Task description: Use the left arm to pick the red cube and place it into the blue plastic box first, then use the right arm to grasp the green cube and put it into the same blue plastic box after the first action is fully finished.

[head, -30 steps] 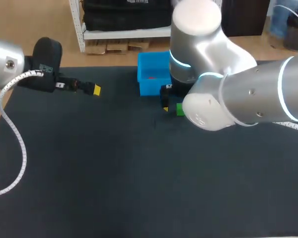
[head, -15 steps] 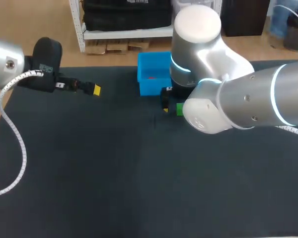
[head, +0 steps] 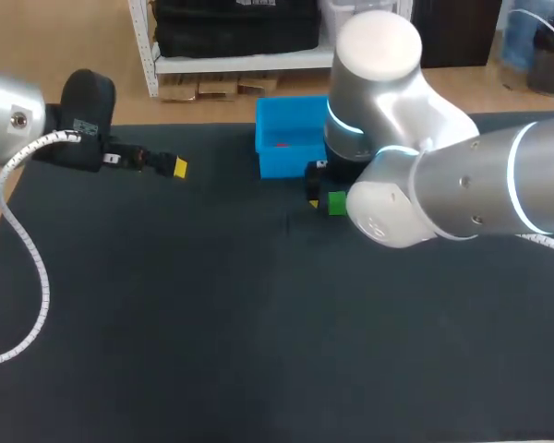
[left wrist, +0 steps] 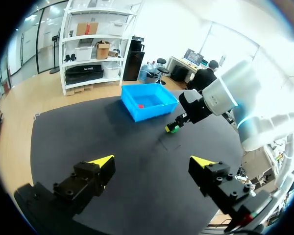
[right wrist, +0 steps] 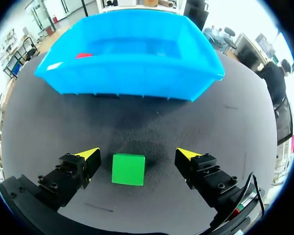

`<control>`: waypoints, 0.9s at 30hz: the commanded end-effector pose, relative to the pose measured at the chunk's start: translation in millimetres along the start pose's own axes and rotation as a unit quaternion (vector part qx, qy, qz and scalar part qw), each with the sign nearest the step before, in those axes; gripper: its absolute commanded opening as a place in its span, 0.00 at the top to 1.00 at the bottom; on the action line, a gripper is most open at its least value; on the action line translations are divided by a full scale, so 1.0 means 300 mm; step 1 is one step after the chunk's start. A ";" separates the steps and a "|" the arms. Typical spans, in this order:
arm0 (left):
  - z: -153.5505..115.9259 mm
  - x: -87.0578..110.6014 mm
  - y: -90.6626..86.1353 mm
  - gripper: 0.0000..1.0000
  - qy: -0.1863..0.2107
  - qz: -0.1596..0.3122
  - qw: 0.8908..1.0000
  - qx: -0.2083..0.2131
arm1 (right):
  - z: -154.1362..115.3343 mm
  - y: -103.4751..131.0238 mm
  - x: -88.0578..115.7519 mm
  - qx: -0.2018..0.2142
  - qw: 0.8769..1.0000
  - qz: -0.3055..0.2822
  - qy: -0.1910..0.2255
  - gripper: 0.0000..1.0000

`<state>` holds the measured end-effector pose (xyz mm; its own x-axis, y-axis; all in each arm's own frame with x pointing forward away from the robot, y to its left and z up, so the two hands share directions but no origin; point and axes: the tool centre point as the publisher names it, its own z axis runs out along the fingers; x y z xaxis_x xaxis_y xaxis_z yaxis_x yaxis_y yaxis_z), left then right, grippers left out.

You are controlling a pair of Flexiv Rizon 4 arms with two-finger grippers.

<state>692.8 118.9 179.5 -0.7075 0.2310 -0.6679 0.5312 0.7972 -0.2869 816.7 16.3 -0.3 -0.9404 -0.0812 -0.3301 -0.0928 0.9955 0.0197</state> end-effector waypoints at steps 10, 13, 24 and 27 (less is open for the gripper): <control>-0.001 0.004 0.005 0.00 -0.003 0.001 1.000 0.004 | 0.014 0.011 0.002 -0.004 1.000 -0.002 0.005 0.94; -0.001 0.004 0.005 0.00 -0.003 0.001 1.000 0.004 | 0.018 0.009 0.004 -0.005 1.000 -0.001 0.004 1.00; -0.001 0.004 0.005 0.00 -0.003 0.001 1.000 0.004 | 0.018 -0.001 0.010 -0.004 1.000 0.003 0.004 1.00; -0.001 0.004 0.005 0.00 -0.003 0.001 1.000 0.004 | 0.003 -0.003 0.009 -0.004 1.000 0.003 0.003 1.00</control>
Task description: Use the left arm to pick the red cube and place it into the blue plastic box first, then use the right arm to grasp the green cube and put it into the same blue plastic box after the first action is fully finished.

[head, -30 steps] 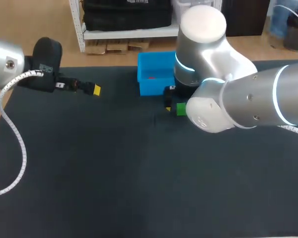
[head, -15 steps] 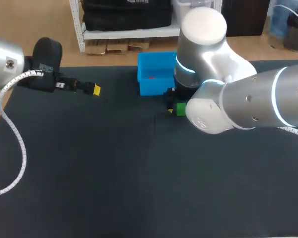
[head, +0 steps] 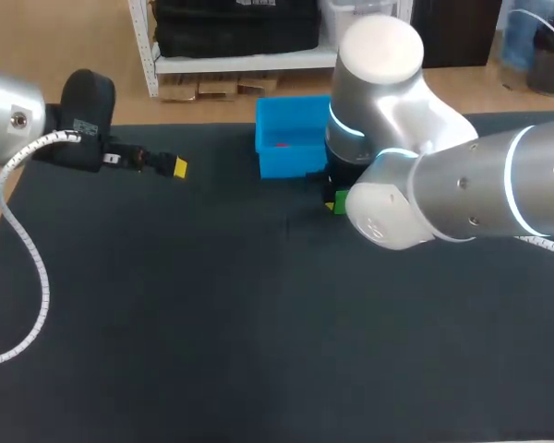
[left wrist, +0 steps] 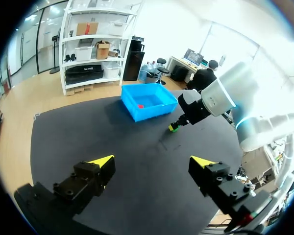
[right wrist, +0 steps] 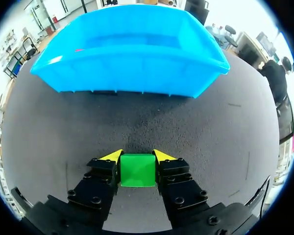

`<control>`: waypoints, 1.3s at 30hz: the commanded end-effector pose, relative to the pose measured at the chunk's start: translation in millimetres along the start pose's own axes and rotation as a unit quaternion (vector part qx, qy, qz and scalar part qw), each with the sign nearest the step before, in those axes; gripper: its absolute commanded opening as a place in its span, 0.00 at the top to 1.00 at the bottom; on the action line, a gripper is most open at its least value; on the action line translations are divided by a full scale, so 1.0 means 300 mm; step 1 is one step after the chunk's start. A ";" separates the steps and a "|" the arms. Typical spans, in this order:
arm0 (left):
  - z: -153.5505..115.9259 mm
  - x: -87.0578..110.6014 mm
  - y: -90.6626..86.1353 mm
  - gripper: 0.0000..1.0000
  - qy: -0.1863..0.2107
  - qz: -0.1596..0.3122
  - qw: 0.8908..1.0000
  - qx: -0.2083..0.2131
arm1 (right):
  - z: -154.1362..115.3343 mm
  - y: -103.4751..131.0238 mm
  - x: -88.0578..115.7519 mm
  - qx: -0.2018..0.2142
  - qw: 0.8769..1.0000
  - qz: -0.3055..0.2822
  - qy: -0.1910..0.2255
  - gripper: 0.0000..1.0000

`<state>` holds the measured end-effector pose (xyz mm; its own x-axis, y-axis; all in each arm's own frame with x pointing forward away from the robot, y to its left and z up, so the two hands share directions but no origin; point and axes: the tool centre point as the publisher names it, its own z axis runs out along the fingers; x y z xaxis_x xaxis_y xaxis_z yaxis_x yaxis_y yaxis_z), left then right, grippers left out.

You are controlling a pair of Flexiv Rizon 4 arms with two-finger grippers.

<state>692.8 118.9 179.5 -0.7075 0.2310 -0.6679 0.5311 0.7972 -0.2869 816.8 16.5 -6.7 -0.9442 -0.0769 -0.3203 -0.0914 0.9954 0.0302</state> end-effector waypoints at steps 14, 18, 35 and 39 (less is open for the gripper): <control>-0.001 0.004 0.005 0.00 -0.003 0.001 1.000 0.004 | -0.199 -0.011 -0.036 -0.017 0.999 -0.002 -0.040 1.00; -0.001 0.004 0.005 0.00 -0.003 0.001 1.000 0.004 | -0.288 -0.003 -0.063 -0.022 0.998 -0.009 -0.066 1.00; -0.001 0.004 0.005 0.00 -0.003 0.001 1.000 0.004 | -0.552 0.035 -0.119 -0.052 0.982 -0.030 -0.179 1.00; -0.001 0.004 0.005 0.00 -0.003 0.001 1.000 0.004 | -0.605 0.040 -0.121 -0.056 0.972 -0.030 -0.227 1.00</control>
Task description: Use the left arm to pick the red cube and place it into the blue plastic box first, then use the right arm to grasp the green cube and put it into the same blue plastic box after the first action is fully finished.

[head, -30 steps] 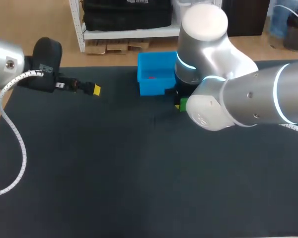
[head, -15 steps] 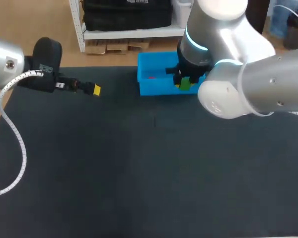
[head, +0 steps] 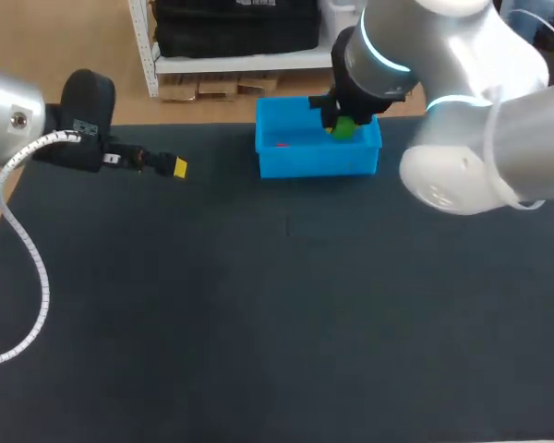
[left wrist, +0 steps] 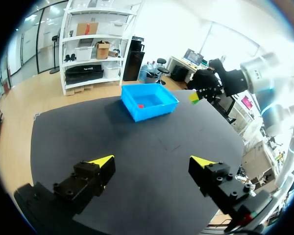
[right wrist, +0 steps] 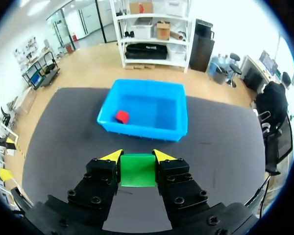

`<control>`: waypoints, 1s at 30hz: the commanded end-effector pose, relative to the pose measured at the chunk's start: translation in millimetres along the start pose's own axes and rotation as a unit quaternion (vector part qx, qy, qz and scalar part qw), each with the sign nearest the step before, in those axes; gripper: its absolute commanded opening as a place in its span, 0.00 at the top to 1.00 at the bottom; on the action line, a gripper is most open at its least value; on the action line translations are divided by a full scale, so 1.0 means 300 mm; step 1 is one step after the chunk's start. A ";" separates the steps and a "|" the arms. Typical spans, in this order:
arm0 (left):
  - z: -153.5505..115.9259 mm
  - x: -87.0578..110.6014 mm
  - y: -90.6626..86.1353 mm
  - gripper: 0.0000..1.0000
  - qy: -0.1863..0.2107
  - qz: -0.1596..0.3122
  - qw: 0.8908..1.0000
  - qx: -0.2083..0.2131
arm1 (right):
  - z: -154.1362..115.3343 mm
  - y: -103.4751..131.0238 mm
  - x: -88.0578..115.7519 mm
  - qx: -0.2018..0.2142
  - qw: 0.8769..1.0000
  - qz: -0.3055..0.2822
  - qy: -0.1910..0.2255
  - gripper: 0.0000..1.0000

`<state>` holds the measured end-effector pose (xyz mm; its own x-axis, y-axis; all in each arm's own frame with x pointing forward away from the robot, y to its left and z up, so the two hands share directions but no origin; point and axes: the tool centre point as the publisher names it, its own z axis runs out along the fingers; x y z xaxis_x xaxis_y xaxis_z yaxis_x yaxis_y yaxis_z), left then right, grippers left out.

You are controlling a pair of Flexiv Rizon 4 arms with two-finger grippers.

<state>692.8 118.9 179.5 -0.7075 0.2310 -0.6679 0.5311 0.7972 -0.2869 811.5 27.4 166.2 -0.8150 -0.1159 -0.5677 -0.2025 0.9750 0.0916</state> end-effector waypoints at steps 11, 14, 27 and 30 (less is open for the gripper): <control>-0.002 0.004 0.005 0.00 -0.003 0.001 1.000 0.004 | -0.075 0.014 0.022 -0.032 0.991 0.013 -0.131 1.00; -0.002 0.004 0.005 0.00 -0.003 0.001 1.000 0.004 | -0.064 0.010 0.026 -0.035 0.991 0.017 -0.126 1.00; -0.002 0.004 0.005 0.00 -0.003 0.001 1.000 0.004 | 0.045 -0.014 -0.030 -0.042 0.992 0.030 -0.113 1.00; -0.002 0.004 0.005 0.00 -0.003 0.001 1.000 0.004 | 0.082 -0.018 -0.057 -0.043 0.992 0.032 -0.110 1.00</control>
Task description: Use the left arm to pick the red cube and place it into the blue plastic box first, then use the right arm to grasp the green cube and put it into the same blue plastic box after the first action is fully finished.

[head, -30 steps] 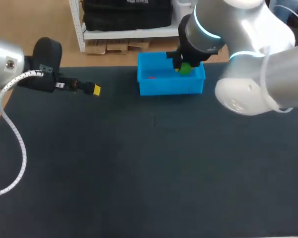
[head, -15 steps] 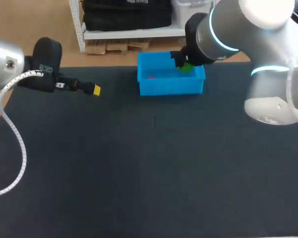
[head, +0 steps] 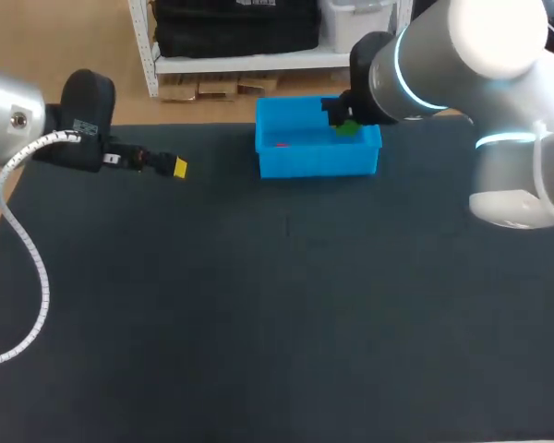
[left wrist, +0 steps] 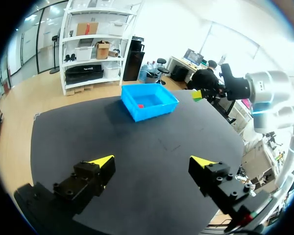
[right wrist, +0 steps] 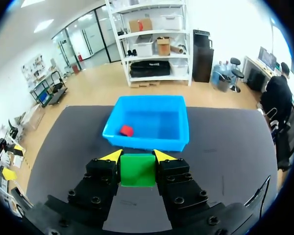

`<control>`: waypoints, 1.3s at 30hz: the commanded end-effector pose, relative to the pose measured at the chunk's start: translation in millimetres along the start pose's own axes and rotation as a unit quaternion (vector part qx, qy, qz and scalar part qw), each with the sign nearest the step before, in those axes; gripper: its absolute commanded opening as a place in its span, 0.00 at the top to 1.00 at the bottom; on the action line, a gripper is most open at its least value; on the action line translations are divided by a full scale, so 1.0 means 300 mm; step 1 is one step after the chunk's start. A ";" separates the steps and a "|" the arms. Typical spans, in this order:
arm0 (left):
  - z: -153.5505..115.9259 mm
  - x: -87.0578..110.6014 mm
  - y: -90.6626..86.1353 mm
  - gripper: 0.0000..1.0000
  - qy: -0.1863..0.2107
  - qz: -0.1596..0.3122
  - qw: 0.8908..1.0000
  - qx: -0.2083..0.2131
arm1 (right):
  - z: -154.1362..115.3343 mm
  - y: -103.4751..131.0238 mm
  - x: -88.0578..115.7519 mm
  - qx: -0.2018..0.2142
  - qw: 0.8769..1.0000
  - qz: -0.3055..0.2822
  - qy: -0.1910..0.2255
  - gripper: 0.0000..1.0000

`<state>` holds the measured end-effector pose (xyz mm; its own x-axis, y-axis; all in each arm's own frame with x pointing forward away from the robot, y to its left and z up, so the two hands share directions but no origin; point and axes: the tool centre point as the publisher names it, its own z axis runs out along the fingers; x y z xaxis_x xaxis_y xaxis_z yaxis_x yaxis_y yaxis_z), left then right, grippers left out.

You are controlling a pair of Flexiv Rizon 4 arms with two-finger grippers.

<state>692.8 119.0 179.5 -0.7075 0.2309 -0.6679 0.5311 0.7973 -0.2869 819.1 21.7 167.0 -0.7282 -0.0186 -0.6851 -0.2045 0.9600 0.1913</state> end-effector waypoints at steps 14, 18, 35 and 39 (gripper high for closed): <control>-0.001 0.004 0.005 0.00 -0.003 0.001 1.000 0.004 | 0.277 -0.025 -0.128 -0.001 1.000 0.011 -0.014 1.00; -0.001 0.004 0.005 0.00 -0.003 0.001 1.000 0.004 | 0.336 -0.045 -0.146 0.007 1.000 0.021 -0.011 1.00; -0.001 0.004 0.005 0.00 -0.003 0.001 1.000 0.004 | 0.525 -0.110 -0.203 0.030 0.999 0.021 0.015 1.00; -0.001 0.004 0.005 0.00 -0.003 0.001 1.000 0.004 | 0.560 -0.123 -0.185 0.029 0.999 0.022 0.029 1.00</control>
<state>692.8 118.9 179.4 -0.7075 0.2309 -0.6679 0.5311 0.7973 -0.2870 959.1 29.9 90.2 -0.7499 0.0176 -0.6613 -0.1273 0.9771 0.1703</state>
